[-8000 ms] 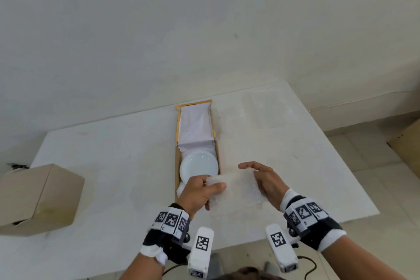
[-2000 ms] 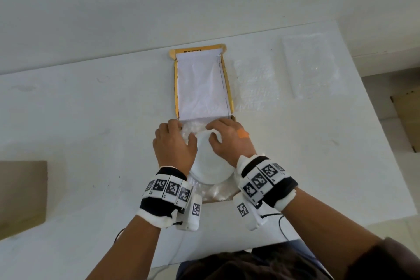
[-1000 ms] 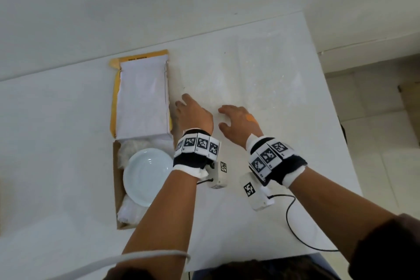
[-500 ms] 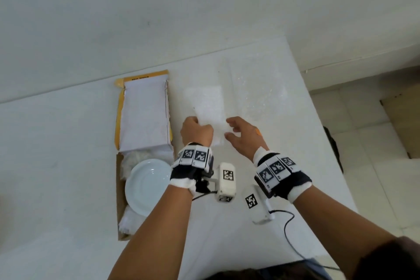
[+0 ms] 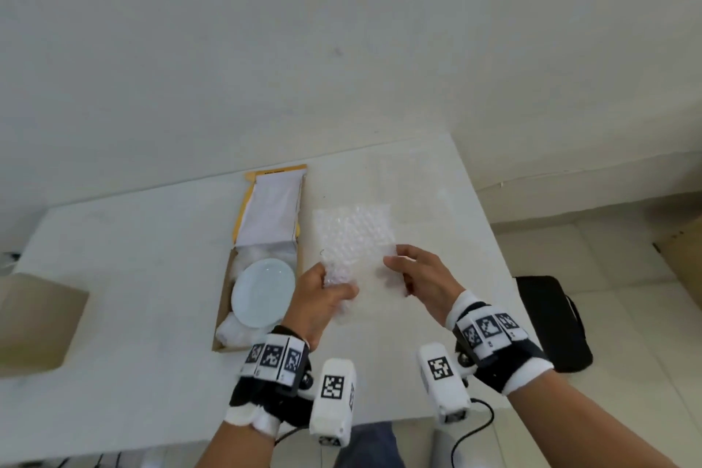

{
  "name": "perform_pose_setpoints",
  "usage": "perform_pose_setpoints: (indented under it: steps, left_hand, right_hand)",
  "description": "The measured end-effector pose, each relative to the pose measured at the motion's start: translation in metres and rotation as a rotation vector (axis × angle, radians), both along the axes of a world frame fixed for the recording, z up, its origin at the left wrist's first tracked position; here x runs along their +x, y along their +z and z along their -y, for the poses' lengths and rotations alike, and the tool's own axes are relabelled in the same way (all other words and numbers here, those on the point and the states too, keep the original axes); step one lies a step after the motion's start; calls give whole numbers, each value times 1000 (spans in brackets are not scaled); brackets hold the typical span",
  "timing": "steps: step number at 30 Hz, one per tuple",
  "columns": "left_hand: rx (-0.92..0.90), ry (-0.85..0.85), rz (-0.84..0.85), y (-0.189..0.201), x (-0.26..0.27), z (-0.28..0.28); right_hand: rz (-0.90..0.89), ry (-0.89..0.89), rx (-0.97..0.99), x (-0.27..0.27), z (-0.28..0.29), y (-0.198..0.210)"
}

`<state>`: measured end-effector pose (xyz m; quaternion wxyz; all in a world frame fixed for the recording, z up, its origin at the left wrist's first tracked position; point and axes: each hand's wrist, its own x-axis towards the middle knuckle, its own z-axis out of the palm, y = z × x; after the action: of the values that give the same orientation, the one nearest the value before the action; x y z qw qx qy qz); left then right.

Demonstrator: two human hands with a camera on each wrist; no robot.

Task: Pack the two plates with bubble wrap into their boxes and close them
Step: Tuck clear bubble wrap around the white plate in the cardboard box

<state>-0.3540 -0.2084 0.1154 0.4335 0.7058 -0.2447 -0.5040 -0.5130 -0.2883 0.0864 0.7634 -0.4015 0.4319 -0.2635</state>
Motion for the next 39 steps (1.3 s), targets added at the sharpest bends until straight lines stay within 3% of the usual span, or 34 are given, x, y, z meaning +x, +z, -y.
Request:
perform_pose_setpoints:
  steps: [8,14,24,29,33,36,39]
  left_hand:
    - [-81,5,33,25,-12,-58]
    - [-96,2,-53,28,0,-74]
    - [-151,92,-183,31,58,-104]
    - [-78,91,-347,35,92,-119]
    - [-107,-22,-211,21,115,-129]
    - [-149,-19,-145,9,131,-137]
    - [-187,71,-116,3,142,-137]
  right_hand:
    - [82,53,-97,-10,-49,19]
    - [147,88,-100,-6,-65,25]
    - [52,134,-220,44,-94,22]
    - [0,122,-286,76,-112,22]
    - [-60,106,-348,98,-127,29]
    - [-71,62,-279,110,-135,31]
    - [-3,-63,24,119,-139,25]
